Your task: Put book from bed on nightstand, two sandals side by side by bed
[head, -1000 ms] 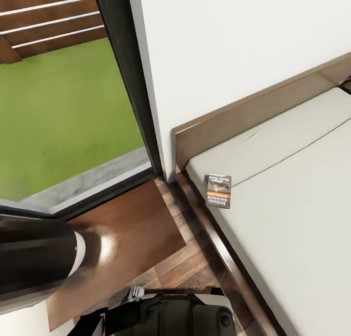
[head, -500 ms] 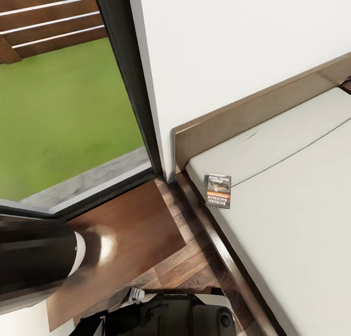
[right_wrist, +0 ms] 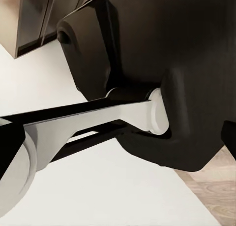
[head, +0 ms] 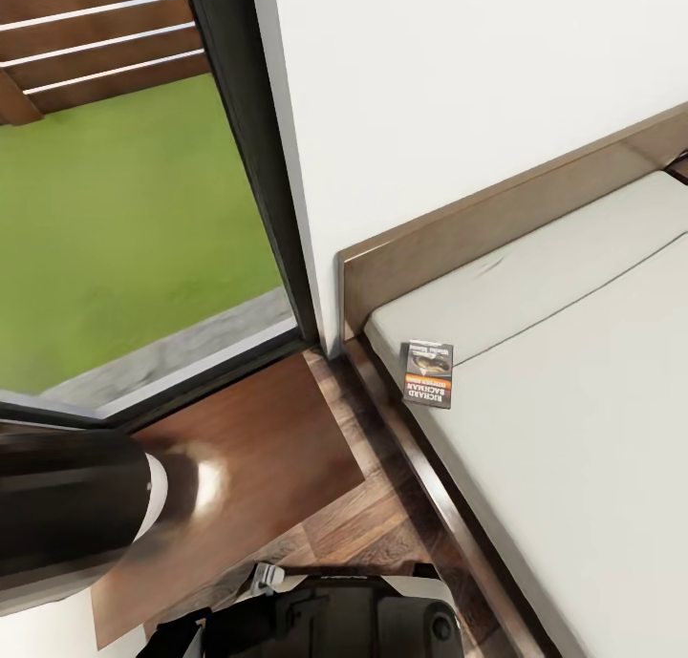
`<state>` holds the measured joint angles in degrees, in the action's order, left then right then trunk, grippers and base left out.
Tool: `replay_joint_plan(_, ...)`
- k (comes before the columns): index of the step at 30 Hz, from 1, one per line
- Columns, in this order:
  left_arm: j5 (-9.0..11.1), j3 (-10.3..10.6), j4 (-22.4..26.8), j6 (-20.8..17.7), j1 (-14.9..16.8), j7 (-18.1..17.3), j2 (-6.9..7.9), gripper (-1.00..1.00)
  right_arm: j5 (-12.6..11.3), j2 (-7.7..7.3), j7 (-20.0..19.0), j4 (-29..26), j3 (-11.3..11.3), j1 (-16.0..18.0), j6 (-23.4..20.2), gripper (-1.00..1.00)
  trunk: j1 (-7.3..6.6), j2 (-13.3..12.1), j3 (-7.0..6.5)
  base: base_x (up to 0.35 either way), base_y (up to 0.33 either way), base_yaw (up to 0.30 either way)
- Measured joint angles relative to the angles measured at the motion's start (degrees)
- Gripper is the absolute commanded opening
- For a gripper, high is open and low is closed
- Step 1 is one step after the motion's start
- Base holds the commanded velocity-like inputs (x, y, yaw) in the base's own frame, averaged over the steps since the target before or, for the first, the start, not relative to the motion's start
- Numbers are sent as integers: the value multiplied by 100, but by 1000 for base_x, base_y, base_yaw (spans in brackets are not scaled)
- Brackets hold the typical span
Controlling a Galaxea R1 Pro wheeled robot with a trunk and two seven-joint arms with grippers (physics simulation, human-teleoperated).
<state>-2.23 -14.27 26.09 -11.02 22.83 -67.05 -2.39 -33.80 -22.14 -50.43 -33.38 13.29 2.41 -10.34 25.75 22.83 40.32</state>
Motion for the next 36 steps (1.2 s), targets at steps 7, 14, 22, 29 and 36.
replay_joint_plan(7, 0, 3, -4, 1, 1, 4, -8, 100, 3, -2, -23, 15, 5, -2, 5, 100, 0, 0, 0, 0, 0, -158)
replay_joint_plan(14, 0, 1, -5, 1, 1, 5, -9, 100, 4, -2, -33, 17, 7, -5, 6, 100, 0, 0, 0, 0, 0, -272)
replay_joint_plan(22, 0, 4, -4, 1, 1, 5, -9, 100, 4, 0, -33, 19, 8, -4, 5, 100, 0, 0, 0, 0, 0, -200)
replay_joint_plan(29, 0, 3, -3, 2, 0, 5, -9, 100, 2, 309, -34, -123, 28, -1, -24, 100, 0, 0, 0, 0, 0, -30)
replay_joint_plan(36, 0, 0, -3, 1, 0, 5, -9, 100, -73, 722, -81, -1204, -35, -1, -679, 100, 0, 0, 0, 0, 0, -3)
